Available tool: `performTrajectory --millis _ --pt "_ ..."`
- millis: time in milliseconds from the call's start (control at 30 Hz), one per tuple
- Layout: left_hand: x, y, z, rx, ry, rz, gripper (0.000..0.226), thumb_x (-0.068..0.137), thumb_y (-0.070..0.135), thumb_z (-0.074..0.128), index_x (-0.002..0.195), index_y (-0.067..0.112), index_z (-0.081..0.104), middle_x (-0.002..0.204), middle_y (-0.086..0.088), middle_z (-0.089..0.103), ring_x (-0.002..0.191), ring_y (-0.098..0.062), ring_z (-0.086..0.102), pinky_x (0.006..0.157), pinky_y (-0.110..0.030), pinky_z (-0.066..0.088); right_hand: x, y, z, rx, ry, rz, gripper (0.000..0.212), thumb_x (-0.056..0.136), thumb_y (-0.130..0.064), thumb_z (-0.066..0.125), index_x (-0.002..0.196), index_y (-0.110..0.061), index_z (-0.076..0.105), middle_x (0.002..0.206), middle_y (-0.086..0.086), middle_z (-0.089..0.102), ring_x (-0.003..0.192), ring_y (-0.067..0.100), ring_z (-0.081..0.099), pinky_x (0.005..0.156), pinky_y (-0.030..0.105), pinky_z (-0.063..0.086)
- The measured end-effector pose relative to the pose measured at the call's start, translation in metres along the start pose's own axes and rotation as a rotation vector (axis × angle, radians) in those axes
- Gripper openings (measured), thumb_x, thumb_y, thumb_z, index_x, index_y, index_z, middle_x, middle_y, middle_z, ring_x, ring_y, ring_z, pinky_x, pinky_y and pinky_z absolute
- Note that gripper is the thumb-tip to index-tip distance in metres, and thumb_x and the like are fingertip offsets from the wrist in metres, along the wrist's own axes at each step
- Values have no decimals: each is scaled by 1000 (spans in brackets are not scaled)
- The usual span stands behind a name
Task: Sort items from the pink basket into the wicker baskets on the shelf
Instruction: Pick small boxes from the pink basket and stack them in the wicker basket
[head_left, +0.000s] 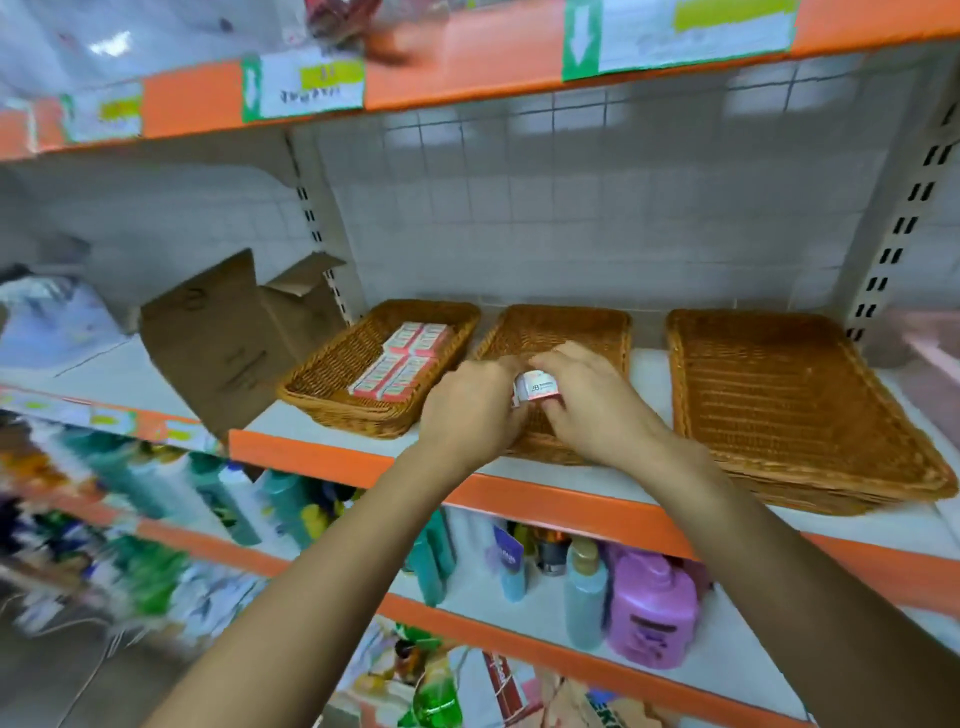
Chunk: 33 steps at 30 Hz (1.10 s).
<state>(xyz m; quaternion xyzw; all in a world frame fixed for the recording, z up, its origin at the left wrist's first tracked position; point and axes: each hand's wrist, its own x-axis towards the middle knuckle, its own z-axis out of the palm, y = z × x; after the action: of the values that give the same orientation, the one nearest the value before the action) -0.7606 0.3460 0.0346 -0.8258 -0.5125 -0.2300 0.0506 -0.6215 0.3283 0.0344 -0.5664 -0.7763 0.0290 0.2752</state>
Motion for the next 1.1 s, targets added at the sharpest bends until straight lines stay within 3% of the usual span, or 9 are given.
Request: performTrajectory --millis 200,433,667,800,933,1033,1100 --pt "0 -52 -3 36 4 -56 29 89 30 57 116 20 58 101 -11 67 94 -35 62 66 -38 46 30 -27 33 -181 -18 -113 41 90 -9 47 131 -11 49 126 6 49 118 24 40 99 35 40" --pt "27 -106 0 109 -8 -115 36 90 35 52 124 23 54 110 -10 66 101 -34 60 69 -36 44 87 -37 63 -200 9 -181 37 91 -18 51 128 -14 51 124 4 51 117 23 43 97 32 39" --pt "60 -160 7 104 -68 -168 35 88 37 58 118 20 60 101 -10 67 91 -33 63 69 -39 52 146 -45 85 -222 -51 -198 35 90 -17 52 125 -12 54 120 6 49 113 24 43 91 37 43" --pt "72 -180 16 61 -112 -148 31 85 37 61 111 19 62 99 -8 69 86 -29 63 69 -40 54 167 -47 100 -231 -93 -170 31 90 -16 55 120 -11 56 116 7 51 109 25 46 88 34 42" --pt "88 -200 23 40 -176 -169 43 84 33 65 122 18 50 104 -7 66 92 -27 63 72 -40 54 186 -50 110 -265 -161 -91 27 88 -14 57 115 -9 58 113 10 52 107 28 51 83 35 45" --pt "102 -216 25 -35 -254 -200 39 84 27 66 112 18 41 98 -2 59 87 -21 57 64 -30 46 200 -52 112 -298 -185 23 24 87 -17 61 110 -8 60 112 11 53 104 30 55 77 34 45" --pt "111 -228 27 -66 -305 -181 37 83 24 66 109 16 41 102 -4 56 92 -21 54 68 -28 40 209 -53 114 -307 -220 100 25 86 -19 63 108 -6 60 113 12 53 105 31 56 74 32 41"
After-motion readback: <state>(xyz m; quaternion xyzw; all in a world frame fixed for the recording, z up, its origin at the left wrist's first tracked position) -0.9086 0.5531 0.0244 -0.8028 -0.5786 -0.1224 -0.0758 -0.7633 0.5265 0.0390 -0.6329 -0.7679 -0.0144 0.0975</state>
